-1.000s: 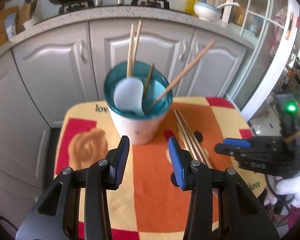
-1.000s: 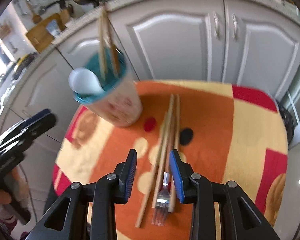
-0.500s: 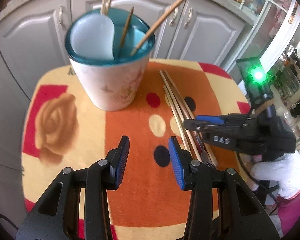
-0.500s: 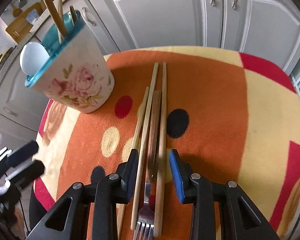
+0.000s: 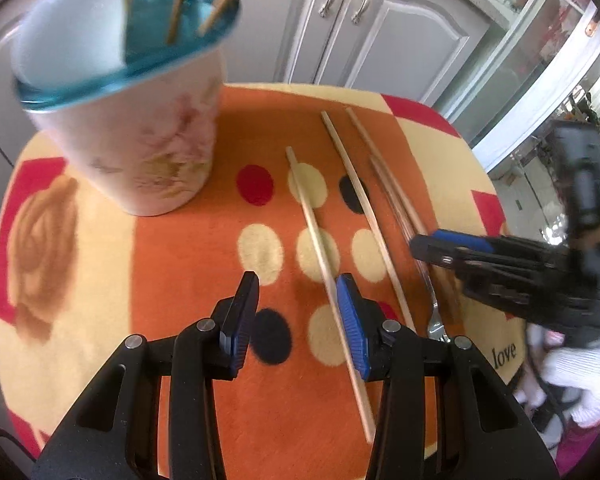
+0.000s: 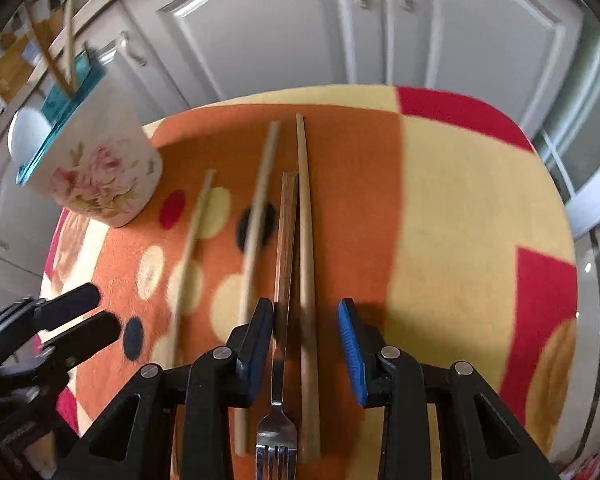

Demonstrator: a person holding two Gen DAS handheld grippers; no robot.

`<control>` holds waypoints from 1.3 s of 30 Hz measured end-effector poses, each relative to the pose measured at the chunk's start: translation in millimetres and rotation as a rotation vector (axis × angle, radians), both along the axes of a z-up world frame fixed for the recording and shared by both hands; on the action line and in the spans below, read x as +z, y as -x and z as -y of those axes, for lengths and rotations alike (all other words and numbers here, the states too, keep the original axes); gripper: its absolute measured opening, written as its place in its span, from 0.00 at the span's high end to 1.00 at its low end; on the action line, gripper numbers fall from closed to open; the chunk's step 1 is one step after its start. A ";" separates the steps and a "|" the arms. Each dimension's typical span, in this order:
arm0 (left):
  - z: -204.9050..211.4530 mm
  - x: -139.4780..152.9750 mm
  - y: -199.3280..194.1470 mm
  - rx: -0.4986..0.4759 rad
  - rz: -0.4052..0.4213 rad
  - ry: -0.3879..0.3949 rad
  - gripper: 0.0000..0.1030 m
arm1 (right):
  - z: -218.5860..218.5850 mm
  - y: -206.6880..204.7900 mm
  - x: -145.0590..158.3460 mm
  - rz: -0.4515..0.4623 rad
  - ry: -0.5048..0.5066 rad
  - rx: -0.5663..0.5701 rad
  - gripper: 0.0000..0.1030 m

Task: Organize utensils
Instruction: 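Move both grippers back over the remaining chopsticks and fork, then close the left gripper on a pale chopstick while the right gripper closes on another chopstick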

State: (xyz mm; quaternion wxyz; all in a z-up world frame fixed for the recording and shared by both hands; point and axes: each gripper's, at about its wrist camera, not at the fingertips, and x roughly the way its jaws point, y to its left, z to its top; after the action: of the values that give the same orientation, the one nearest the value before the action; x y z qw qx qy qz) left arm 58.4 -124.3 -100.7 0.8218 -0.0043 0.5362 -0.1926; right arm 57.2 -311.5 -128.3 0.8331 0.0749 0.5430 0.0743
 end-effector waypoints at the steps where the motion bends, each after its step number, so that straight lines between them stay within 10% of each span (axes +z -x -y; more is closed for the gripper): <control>1: 5.3 -4.9 -3.2 -0.002 -0.010 -0.005 0.61 | 6.0 1.4 0.2 -0.009 -0.032 -0.013 0.70; 24: 36.8 -21.7 -52.6 0.084 -0.004 -0.095 0.61 | 18.4 -110.6 1.9 0.049 -0.056 -0.023 0.79; 28: 35.3 -22.6 -52.7 0.062 0.002 -0.067 0.64 | 23.1 -103.7 1.2 0.032 -0.033 0.012 0.94; 31: 30.5 -25.3 -54.5 0.045 -0.011 -0.038 0.92 | 31.7 -88.7 0.5 0.022 -0.055 0.017 0.94; 39: 20.9 -24.2 -37.4 0.030 -0.015 -0.038 0.94 | 45.5 -28.6 -2.1 -0.003 -0.079 0.049 0.94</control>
State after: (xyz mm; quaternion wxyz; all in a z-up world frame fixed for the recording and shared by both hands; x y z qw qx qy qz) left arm 95.8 -145.2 -124.9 0.8204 0.0018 0.5459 -0.1699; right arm 85.9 -357.0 -130.4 0.8267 0.0945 0.5424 0.1160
